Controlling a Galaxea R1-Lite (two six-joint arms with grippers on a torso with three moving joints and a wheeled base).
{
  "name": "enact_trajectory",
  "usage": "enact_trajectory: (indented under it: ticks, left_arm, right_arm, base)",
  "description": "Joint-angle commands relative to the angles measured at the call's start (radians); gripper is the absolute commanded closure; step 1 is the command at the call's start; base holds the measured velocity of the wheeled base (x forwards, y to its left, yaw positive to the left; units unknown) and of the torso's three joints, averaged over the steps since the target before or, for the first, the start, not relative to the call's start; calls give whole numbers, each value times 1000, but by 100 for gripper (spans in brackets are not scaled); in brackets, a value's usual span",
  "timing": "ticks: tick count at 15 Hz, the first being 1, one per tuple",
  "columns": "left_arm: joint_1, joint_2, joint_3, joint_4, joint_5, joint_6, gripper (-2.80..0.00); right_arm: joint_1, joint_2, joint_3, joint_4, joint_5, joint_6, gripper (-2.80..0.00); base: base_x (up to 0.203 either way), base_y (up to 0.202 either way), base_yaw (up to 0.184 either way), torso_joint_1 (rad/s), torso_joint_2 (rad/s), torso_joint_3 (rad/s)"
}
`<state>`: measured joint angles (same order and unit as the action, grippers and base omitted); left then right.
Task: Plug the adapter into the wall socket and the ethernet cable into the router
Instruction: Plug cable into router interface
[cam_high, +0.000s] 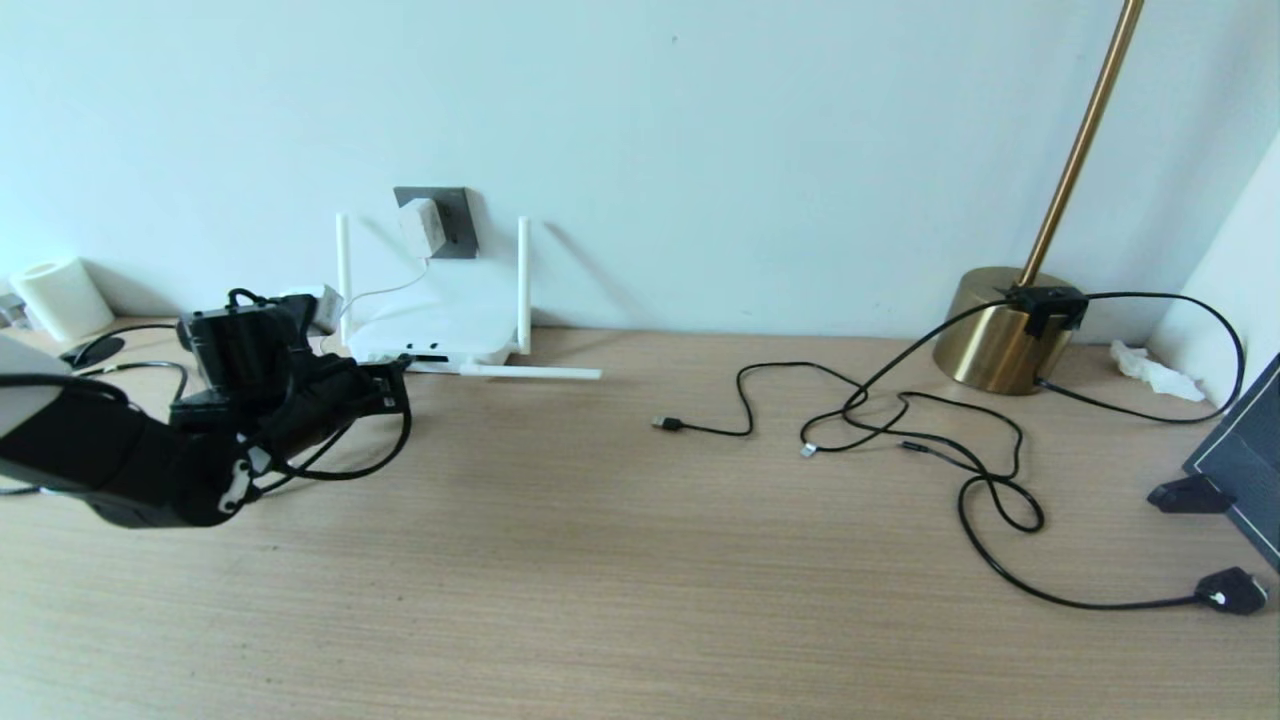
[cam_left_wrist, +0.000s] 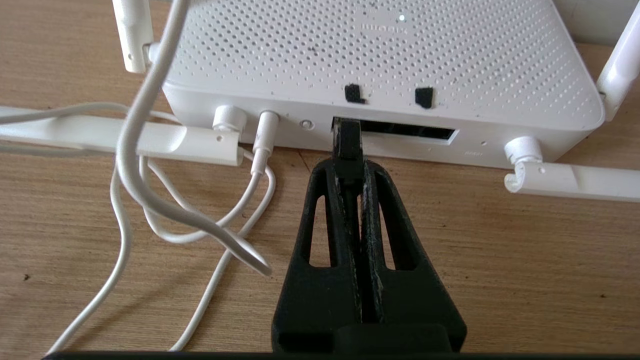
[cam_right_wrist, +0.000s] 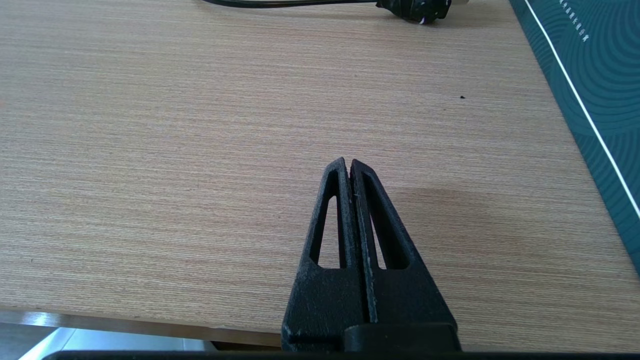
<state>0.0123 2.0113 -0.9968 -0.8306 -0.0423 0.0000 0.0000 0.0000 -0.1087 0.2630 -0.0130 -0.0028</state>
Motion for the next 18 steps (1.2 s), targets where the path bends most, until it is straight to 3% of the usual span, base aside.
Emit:
enact_trajectory:
  ticks: [1,18]
  left_arm:
    - [1,6,4,-5,-1,0,0]
    - [3,-16,7,-7,-1,0,0]
  right_arm:
    - [0,0,0,1,-1,0,0]
    - [0,2,0,2,-1,0,0]
  base:
    - [0,0,0,0,0,0]
    - [0,0,0,0,0,0]
